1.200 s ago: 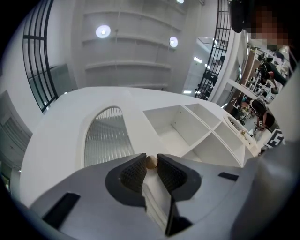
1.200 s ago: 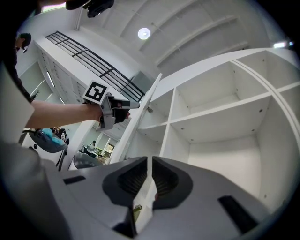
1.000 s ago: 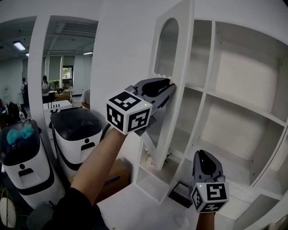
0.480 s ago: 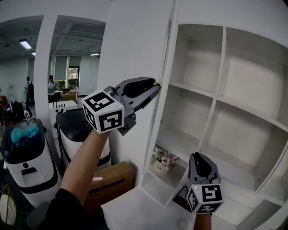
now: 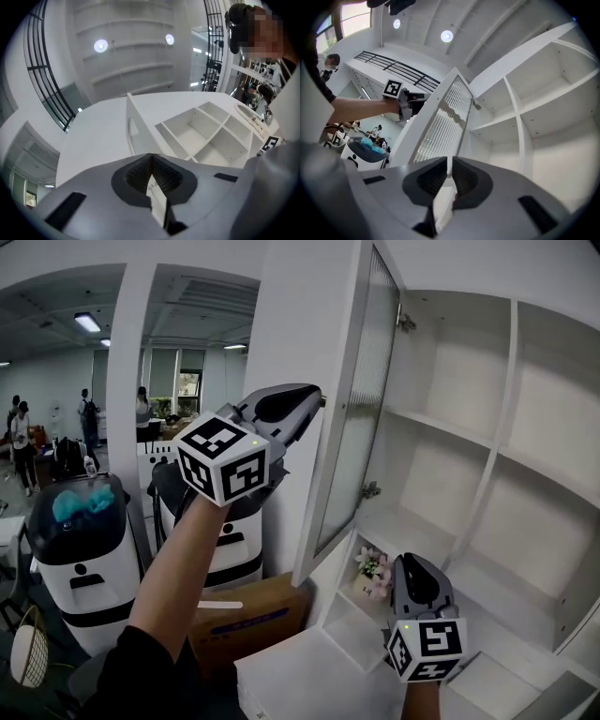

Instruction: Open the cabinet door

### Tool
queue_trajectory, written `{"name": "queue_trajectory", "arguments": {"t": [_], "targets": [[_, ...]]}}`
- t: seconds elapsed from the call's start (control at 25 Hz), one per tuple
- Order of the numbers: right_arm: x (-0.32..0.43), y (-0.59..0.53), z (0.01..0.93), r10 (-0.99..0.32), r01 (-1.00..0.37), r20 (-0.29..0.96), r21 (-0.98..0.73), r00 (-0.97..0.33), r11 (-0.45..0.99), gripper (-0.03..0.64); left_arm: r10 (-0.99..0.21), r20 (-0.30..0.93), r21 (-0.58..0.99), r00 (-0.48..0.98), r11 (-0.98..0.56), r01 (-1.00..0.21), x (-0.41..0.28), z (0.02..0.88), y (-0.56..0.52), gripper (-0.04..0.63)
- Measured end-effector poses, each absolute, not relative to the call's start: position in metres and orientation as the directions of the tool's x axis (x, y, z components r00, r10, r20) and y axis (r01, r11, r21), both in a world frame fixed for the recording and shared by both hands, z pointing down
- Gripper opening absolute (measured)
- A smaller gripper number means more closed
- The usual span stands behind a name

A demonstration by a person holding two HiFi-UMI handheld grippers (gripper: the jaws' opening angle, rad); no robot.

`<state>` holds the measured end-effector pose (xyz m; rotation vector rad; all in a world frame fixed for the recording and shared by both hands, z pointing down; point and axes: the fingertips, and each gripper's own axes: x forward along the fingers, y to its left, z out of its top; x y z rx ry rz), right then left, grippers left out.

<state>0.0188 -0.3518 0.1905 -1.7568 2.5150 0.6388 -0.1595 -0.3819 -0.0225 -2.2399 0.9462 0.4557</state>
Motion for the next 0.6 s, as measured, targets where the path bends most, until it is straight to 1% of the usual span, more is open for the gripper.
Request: {"name": "queue_trajectory", "arguments": {"t": [0.12, 0.28, 0.36, 0.48, 0.6], "targets": [[0.009, -0.351, 0.189, -0.889, -0.896, -0.24, 0.322, -0.389, 0.305, 0.043, -0.557, -0.542, -0.46, 0.63, -0.431, -0.776, -0.164, -0.026, -0.379, 0.008], [0.01, -0.349, 0.189, -0.885, -0.894, -0.244, 0.323, -0.396, 0.311, 0.043, -0.595, -0.586, -0.395, 0.55, -0.383, -0.835, -0.187, -0.018, -0.377, 0.008], [0.016, -0.349, 0.191, -0.888, -0.897, -0.241, 0.317, -0.391, 0.309, 0.043, -0.62, -0.575, -0.397, 0.534, -0.36, -0.844, -0.191, 0.002, -0.372, 0.009], [0.023, -0.349, 0.194, -0.893, -0.905, -0.242, 0.3, -0.379, 0.303, 0.043, -0.699, -0.536, -0.416, 0.473, -0.268, -0.869, -0.195, 0.046, -0.374, 0.008], [0.025, -0.349, 0.201, -0.896, -0.906, -0.234, 0.293, -0.378, 0.306, 0.043, -0.717, -0.554, -0.32, 0.422, -0.285, -0.904, -0.203, 0.077, -0.371, 0.008]]}}
